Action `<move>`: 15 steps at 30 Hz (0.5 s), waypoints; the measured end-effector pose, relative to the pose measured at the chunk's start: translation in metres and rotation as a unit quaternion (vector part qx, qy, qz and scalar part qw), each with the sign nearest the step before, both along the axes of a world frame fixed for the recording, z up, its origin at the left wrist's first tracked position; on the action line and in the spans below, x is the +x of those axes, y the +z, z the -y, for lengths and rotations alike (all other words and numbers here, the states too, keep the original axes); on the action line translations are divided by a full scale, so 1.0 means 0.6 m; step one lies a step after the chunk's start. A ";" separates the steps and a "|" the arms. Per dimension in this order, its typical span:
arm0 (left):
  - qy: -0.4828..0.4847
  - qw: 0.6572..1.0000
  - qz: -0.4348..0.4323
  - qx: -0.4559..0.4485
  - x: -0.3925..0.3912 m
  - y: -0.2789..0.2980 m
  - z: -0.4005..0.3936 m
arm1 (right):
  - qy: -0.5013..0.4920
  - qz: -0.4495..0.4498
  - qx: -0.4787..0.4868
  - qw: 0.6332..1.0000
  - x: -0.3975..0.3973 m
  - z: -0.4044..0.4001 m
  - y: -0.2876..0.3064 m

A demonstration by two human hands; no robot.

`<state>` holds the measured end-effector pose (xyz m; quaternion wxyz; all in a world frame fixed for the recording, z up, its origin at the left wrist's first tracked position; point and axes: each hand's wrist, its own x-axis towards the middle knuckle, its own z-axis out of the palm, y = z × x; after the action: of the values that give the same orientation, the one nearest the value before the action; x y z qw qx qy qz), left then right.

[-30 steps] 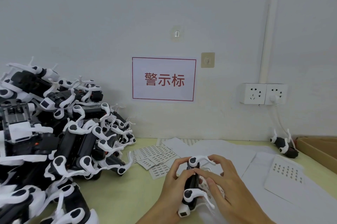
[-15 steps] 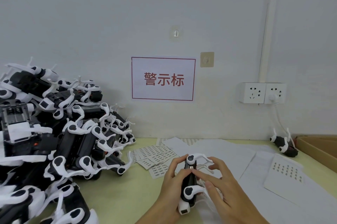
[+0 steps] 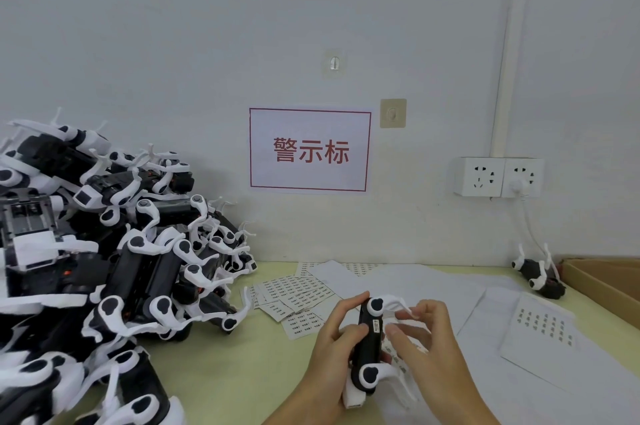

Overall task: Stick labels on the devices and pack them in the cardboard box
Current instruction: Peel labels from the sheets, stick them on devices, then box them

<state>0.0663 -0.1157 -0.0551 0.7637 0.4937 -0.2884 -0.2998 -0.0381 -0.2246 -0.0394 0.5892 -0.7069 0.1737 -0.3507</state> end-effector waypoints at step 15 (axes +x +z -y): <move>-0.002 0.999 0.044 0.011 -0.012 0.008 -0.004 | 0.025 -0.026 0.106 0.994 0.001 0.014 0.014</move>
<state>0.0589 -0.1131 -0.0502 0.7439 0.5145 -0.3195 -0.2827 -0.0378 -0.2331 -0.0313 0.6646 -0.6536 0.2072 -0.2969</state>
